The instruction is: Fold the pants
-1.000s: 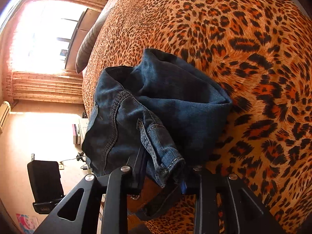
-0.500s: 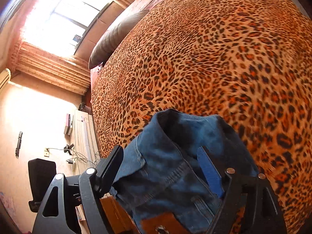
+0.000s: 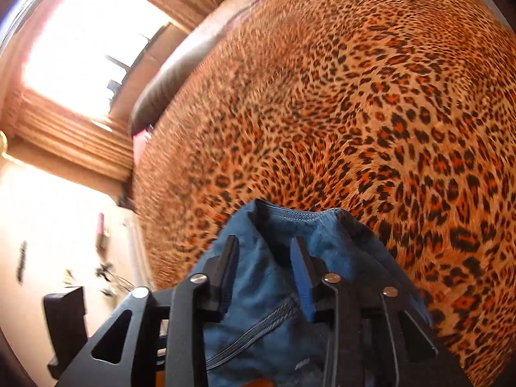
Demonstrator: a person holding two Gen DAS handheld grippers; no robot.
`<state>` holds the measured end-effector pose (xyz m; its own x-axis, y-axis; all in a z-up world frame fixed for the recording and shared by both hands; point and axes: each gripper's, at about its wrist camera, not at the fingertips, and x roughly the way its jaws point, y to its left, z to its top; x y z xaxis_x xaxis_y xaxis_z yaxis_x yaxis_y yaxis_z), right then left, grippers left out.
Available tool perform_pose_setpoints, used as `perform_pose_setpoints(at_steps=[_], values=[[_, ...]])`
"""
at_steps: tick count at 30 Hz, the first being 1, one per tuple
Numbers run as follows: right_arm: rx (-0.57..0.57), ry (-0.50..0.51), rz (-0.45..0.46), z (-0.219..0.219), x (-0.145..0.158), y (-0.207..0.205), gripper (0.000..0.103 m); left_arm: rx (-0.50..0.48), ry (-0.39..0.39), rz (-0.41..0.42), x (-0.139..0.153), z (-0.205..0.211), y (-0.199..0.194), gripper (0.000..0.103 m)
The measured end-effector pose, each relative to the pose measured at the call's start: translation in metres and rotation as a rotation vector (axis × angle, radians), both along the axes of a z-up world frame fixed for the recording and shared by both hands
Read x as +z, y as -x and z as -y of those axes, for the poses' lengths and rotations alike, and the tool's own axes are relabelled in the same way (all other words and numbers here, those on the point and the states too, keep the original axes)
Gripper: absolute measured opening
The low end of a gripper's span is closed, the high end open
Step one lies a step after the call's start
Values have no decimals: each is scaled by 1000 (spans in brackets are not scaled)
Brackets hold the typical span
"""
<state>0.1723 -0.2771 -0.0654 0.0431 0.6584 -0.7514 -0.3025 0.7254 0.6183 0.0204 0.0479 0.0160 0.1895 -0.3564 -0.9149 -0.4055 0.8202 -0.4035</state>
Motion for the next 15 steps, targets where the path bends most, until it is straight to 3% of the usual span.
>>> perform_pose_setpoints(at_steps=[1,3,5,9,12,13,14,15], values=[[-39,2,7,15,3,3,72,-15,-28,22,6,-2,-9,50],[-115,19,-19,51,1,13,75,-51,-61,41,9,-9,-32,66],[-183,49,-63,78,-11,31,75,-124,-56,32,9,-4,-60,65],[-282,70,-126,88,-44,67,75,-248,-36,-18,-36,-12,-122,64],[-376,18,-89,73,-47,82,74,-332,69,-76,-78,-13,-149,65],[-386,39,-88,67,-49,82,68,-357,82,-105,-91,-14,-158,65],[-393,100,-87,55,-52,82,50,-380,92,-135,-100,-13,-164,63],[-374,142,-89,44,-55,82,37,-399,106,-150,-106,-10,-169,52]])
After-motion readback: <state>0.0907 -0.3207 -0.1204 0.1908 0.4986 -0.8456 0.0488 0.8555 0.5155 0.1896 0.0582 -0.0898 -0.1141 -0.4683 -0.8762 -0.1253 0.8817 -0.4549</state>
